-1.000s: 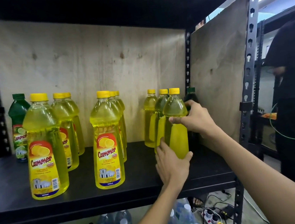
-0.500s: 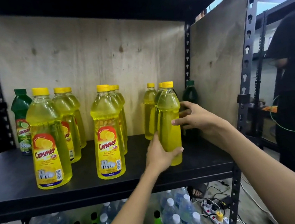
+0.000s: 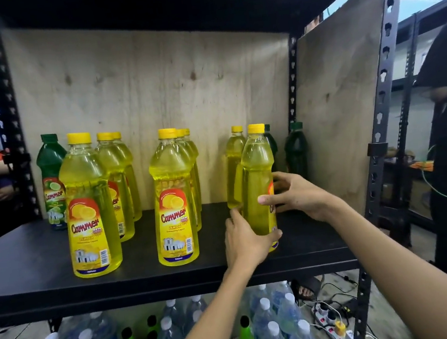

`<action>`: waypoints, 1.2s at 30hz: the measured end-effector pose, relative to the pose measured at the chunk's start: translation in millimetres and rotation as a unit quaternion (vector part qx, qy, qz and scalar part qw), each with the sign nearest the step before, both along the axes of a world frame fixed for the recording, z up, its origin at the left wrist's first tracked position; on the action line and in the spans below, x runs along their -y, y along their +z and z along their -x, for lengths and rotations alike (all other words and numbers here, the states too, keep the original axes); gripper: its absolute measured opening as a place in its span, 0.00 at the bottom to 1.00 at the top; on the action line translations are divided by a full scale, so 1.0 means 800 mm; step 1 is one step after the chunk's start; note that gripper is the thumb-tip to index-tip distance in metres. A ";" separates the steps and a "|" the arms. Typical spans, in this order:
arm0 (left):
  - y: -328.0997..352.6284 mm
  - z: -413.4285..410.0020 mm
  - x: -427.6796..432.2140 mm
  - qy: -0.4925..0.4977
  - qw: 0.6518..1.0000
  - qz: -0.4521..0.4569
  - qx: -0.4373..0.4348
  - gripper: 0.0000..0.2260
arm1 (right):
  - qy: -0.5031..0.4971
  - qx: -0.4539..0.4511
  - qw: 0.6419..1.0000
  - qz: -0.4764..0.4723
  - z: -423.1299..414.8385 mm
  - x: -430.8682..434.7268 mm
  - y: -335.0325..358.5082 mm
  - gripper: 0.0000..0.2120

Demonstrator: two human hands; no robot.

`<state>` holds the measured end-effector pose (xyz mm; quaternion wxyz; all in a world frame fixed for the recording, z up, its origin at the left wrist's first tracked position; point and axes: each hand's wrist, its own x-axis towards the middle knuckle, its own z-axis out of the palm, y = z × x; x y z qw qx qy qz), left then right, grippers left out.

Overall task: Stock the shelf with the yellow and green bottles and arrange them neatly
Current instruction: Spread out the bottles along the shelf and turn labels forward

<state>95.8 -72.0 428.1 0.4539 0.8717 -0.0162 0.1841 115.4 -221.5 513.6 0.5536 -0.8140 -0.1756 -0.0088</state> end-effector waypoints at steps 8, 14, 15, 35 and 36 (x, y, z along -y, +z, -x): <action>0.004 -0.006 -0.062 -0.153 0.985 0.065 -0.053 0.39 | -0.040 0.027 0.999 0.020 0.008 -0.018 -0.019 0.37; -0.001 0.002 -0.065 -0.177 0.981 0.070 -0.036 0.38 | -0.020 0.010 1.000 0.001 0.005 -0.011 -0.033 0.39; -0.001 0.002 -0.064 -0.172 0.983 0.058 -0.028 0.39 | -0.026 0.020 0.999 0.002 0.006 -0.014 -0.034 0.39; -0.004 0.032 -0.044 -0.018 0.995 -0.071 0.074 0.45 | -0.067 0.012 0.995 0.077 0.014 -0.003 -0.029 0.38; -0.003 0.045 -0.035 0.020 0.986 -0.085 0.141 0.41 | -0.084 0.007 0.994 0.068 0.011 0.010 -0.022 0.35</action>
